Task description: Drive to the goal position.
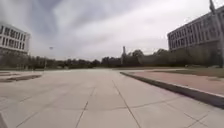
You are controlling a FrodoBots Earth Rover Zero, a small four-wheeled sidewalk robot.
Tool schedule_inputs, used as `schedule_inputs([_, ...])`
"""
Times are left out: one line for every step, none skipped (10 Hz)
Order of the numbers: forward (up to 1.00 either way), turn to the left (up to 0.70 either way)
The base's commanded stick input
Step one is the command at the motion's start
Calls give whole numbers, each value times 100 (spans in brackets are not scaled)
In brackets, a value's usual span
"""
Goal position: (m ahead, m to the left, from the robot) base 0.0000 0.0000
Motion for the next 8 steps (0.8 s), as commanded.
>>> schedule_inputs([50, 0])
schedule_inputs([45, 0])
schedule_inputs([37, 0])
schedule_inputs([28, 0])
schedule_inputs([19, 0])
schedule_inputs([10, 0])
schedule_inputs([2, 0])
schedule_inputs([0, 0])
